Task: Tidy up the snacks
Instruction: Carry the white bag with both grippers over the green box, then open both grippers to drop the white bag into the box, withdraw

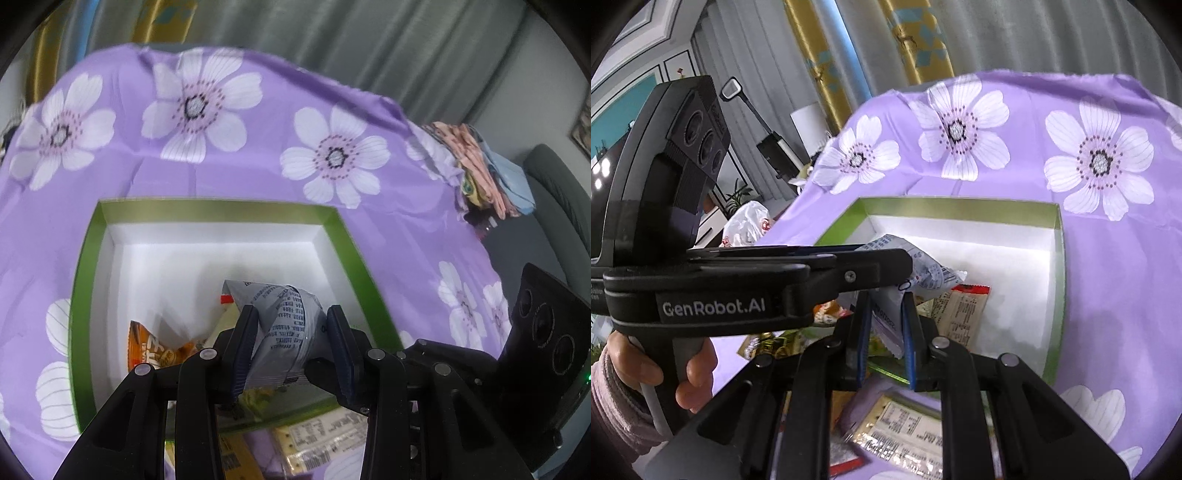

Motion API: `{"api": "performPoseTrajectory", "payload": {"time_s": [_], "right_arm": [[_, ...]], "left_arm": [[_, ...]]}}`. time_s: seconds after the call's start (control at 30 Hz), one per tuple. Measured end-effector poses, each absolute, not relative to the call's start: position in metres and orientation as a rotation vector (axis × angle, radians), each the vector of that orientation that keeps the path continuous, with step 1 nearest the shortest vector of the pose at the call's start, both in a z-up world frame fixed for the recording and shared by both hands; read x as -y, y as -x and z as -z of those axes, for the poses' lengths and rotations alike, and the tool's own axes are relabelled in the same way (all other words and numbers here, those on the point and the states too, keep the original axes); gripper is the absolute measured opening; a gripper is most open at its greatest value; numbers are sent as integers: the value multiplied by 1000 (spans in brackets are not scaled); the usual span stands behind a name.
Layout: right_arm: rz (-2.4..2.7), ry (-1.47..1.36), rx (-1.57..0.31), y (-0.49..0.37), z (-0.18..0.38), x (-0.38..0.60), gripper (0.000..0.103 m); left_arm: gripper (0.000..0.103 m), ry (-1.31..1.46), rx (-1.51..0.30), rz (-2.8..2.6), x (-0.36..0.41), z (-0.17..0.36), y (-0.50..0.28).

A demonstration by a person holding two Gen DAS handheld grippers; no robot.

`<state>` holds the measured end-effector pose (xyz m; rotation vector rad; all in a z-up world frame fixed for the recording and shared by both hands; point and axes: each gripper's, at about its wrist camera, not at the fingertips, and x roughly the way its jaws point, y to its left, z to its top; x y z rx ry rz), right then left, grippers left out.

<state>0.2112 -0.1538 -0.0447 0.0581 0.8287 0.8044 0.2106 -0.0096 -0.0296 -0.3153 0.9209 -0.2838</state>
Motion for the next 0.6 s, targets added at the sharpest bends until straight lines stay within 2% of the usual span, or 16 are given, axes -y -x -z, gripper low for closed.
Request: {"api": "performPoseTrajectory", "payload": {"time_s": [0.3,0.5,0.57,0.6], "right_arm": [[-799,-39,-890,-224,65,143,17],[-784,-24,-899,-224,66,138,21],[-772,-29,-892,-221,64,141,29],[-763,-32,-889,-221,63,142,33]], "left_arm": [[39,354,-972,258,0,54,-219],[43,388,-986,235,-6,59,-222],[50,392,-991,228,-9,59,-221],[61,389,-988,211,-12,57,-219]]}}
